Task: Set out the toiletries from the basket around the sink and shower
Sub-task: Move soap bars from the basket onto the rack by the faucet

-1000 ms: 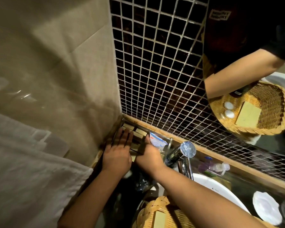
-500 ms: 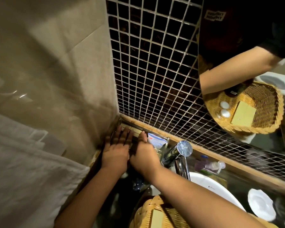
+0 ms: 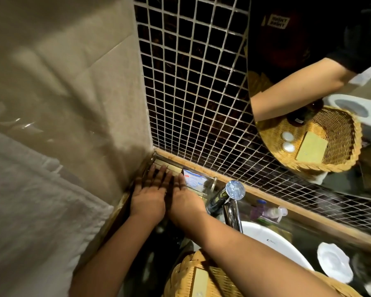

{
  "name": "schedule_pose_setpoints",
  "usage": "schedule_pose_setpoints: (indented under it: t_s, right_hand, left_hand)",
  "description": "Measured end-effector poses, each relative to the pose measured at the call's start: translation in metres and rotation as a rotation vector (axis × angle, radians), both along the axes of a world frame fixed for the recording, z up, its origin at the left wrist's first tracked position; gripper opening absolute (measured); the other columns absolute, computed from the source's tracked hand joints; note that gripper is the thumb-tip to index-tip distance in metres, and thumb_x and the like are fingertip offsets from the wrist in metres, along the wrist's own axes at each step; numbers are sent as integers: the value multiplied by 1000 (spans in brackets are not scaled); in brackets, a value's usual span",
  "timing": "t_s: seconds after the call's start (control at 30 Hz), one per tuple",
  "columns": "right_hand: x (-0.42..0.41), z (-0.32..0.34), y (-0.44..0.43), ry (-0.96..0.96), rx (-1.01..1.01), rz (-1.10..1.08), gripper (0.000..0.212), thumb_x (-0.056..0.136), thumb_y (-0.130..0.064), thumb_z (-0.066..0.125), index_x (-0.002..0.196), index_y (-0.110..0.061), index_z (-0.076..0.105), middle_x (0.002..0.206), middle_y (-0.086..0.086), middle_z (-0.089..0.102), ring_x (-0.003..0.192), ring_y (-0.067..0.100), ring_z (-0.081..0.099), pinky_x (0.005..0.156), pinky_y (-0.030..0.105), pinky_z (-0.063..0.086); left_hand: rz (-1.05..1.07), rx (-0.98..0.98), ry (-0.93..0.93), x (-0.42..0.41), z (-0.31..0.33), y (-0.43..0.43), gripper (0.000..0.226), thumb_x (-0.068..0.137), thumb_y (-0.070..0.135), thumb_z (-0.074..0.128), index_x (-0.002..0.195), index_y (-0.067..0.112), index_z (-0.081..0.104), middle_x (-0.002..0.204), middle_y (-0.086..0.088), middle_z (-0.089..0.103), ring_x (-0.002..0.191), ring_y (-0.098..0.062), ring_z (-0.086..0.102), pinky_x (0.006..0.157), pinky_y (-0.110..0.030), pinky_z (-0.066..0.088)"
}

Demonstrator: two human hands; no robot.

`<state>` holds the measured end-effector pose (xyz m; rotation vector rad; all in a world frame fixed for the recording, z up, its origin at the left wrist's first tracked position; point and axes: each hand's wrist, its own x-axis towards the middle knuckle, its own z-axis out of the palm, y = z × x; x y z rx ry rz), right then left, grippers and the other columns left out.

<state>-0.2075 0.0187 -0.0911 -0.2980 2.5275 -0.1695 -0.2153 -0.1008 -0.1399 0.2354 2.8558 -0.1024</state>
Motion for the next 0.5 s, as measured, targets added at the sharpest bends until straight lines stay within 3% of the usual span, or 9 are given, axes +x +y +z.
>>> schedule_pose_setpoints:
  t_s: [0.13,0.2,0.37,0.5]
  right_hand:
    - [6,-4,2,79,6,-7,67,104,-39,25,158,-4,7,166,14,1,153,28,-7,124,41,5]
    - [13,1,3,113,-31,-65,73,102,-48,23,159,-6,5,167,10,-2,153,24,-10,124,41,-4]
    - [20,8,6,122,-53,-73,77,100,-51,25,159,-10,-2,167,6,-8,153,19,-14,123,38,-10]
    - [28,20,11,125,-101,-78,73,101,-45,26,159,-13,-4,167,3,-10,153,19,-13,123,39,-8]
  left_hand:
    - [14,-31,24,5,7,-3,76,97,48,30,148,30,-23,160,4,-29,146,-23,-30,103,-51,-28]
    - [10,-38,24,8,11,-5,74,98,51,27,152,30,-19,158,2,-31,146,-24,-29,109,-52,-24]
    - [-15,-25,27,18,22,-8,67,103,45,27,155,31,-13,162,0,-24,149,-26,-22,116,-56,-2]
    - [44,41,99,31,43,-6,66,101,45,31,158,27,2,166,-9,-7,151,-29,-10,112,-50,-14]
